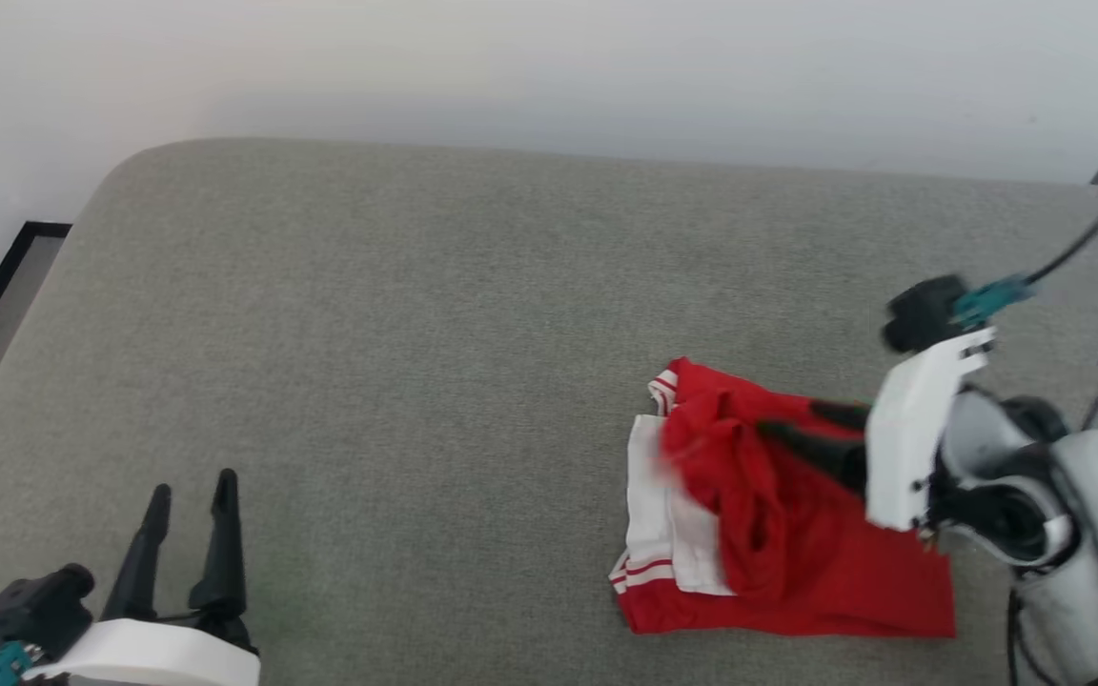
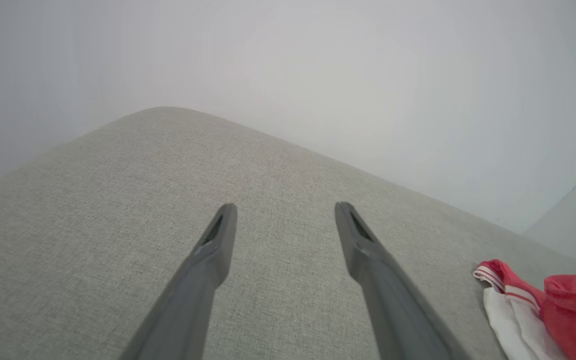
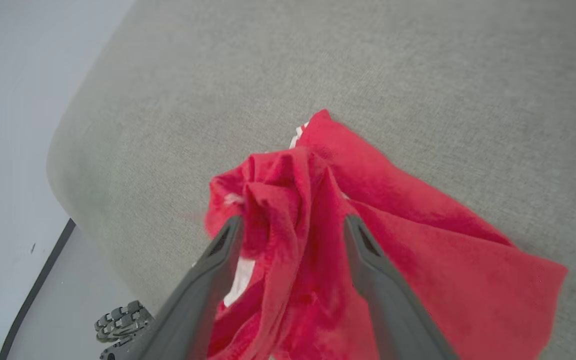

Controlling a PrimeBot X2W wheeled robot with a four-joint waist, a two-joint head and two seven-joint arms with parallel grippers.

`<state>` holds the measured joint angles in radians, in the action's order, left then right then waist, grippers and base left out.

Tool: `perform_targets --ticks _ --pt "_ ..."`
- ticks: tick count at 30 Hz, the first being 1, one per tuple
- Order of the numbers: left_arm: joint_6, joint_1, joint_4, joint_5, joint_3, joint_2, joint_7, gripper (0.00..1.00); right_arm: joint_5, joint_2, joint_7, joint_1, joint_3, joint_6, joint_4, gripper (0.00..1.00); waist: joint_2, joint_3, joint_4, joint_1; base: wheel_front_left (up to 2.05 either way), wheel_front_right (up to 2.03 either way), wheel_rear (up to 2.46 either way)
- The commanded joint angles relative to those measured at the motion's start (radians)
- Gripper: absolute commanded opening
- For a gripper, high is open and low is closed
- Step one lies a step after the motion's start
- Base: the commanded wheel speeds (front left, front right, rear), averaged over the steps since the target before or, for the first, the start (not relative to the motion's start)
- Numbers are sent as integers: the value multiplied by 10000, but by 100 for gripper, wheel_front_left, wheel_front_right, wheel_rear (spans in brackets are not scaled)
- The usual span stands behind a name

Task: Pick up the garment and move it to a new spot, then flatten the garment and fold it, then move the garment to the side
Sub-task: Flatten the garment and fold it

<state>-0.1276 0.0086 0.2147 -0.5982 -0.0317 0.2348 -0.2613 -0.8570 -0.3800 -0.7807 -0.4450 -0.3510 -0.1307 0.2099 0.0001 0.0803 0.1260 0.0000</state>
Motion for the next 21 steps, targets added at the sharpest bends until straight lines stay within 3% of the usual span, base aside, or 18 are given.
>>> perform_targets --ticks 1,10,16,21 --pt "-19 131 -81 -25 96 49 -49 100 -35 -145 237 73 185 0 -246 100 -1 -54 -123 0 0 0 0" --pt "-20 431 -130 75 453 145 -49 100 273 -667 1791 872 984 0 -1293 100 -1 -289 -640 0 0 0 0" --pt "-20 660 -263 338 755 182 -49 100 1044 -1194 4510 1771 778 0 -1706 100 -1 -519 -1043 0 0 0 0" --pt "-21 894 -372 574 941 132 -49 100 1795 -1340 7023 2464 820 1 -1185 100 -1 -743 -1337 0 0 0 0"
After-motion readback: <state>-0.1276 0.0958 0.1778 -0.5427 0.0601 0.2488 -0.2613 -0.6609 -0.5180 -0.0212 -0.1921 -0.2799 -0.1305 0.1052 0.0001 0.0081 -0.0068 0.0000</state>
